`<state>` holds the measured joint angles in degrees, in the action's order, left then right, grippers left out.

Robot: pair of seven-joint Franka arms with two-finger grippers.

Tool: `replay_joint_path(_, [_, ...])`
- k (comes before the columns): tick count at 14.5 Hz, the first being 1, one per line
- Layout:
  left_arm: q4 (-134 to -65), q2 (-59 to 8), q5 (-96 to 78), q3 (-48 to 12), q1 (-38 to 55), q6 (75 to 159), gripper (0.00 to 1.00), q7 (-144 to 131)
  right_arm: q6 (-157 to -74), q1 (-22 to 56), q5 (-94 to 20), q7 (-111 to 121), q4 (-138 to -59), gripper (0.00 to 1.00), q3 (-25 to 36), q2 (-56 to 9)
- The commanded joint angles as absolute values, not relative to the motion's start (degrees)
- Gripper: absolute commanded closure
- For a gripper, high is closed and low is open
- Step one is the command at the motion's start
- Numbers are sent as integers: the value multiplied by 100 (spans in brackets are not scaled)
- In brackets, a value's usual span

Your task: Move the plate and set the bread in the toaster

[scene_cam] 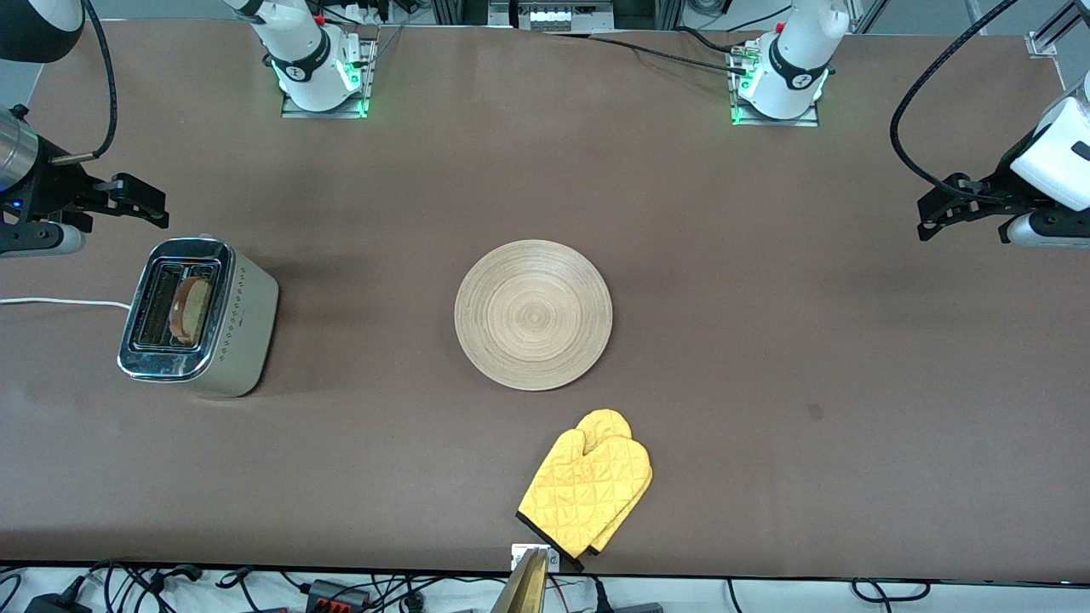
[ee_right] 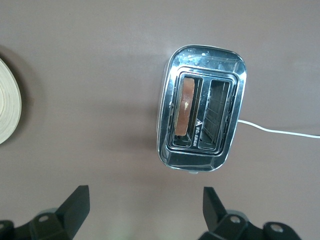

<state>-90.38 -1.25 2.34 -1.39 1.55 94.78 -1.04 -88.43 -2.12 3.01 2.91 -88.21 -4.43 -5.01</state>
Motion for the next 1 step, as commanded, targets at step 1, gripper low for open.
replay_joint_path(1, [-8912,-176,325,-141,149,9387,0,-149,-8719,-211,237,272,-8648,0,-466,-571])
